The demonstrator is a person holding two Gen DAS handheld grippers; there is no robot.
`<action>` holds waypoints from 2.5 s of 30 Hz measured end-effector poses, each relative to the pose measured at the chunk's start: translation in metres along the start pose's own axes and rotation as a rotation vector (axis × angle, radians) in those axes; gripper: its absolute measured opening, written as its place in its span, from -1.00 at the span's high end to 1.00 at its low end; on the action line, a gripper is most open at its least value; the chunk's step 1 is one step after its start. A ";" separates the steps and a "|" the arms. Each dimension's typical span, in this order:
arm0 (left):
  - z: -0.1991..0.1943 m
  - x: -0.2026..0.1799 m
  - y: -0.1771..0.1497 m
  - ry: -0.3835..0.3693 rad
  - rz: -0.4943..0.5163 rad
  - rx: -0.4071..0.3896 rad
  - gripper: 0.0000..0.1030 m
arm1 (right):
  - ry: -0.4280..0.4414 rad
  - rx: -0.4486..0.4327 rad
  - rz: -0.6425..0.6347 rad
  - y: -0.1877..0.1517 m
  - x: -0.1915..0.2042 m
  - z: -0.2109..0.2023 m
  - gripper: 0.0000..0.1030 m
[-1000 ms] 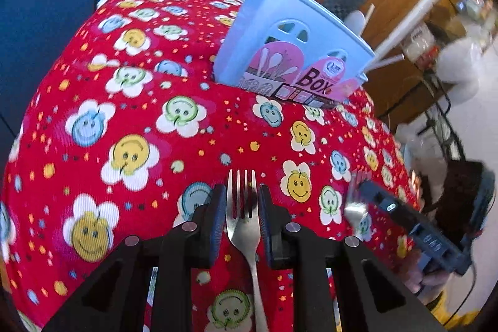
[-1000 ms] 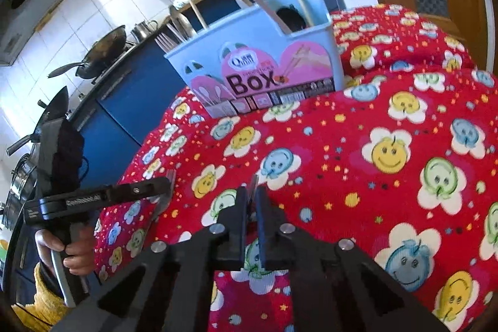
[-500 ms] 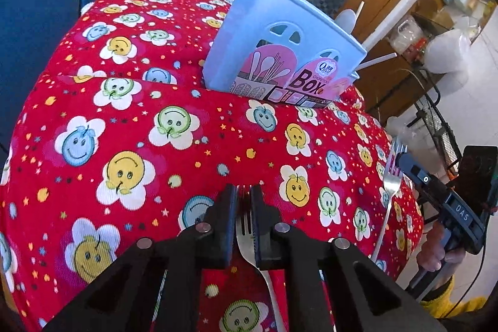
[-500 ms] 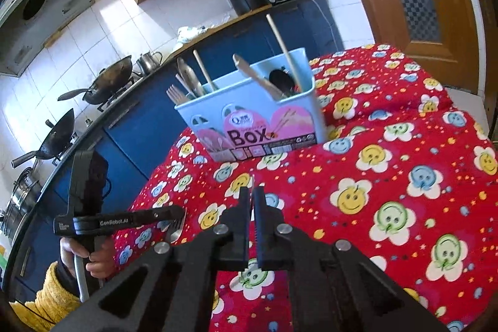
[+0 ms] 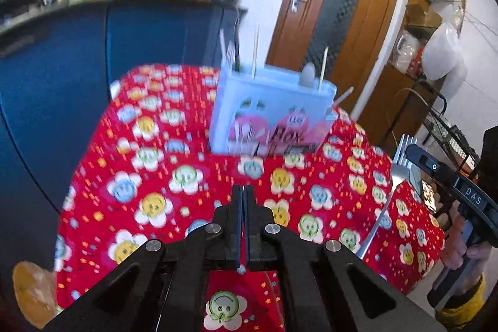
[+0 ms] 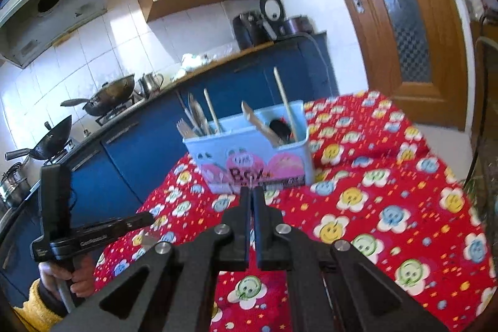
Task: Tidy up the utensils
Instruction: 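Lift both metal forks and carry them up over the blue box, then lower both forks into the box and open both grippers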
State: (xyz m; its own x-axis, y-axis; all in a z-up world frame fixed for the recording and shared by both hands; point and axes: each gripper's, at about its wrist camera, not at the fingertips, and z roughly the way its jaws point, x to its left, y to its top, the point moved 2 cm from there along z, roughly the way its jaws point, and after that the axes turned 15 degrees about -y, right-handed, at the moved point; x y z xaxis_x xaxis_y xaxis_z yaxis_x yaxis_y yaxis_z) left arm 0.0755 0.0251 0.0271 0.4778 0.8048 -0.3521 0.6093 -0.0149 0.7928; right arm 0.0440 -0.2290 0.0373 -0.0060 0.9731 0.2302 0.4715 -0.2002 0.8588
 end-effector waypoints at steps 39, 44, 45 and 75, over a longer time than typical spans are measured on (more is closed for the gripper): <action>-0.037 -0.061 0.133 0.138 0.139 -0.420 1.00 | -0.151 -0.284 -0.085 0.092 0.002 -0.025 0.94; -0.033 -0.061 0.152 0.150 0.138 -0.447 1.00 | -0.170 -0.314 -0.103 0.108 0.004 -0.021 0.94; -0.031 -0.060 0.156 0.153 0.137 -0.454 1.00 | -0.174 -0.320 -0.105 0.111 0.004 -0.020 0.94; 0.071 -0.004 0.160 0.239 0.129 -0.329 0.99 | -0.322 -0.366 -0.284 0.122 0.021 0.082 0.93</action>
State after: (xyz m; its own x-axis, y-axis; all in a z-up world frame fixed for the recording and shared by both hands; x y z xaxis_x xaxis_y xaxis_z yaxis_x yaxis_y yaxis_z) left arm 0.2156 -0.0228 0.1201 0.3537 0.9241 -0.1450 0.3009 0.0343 0.9530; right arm 0.1735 -0.2234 0.1090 0.2080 0.9687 -0.1353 0.1535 0.1043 0.9826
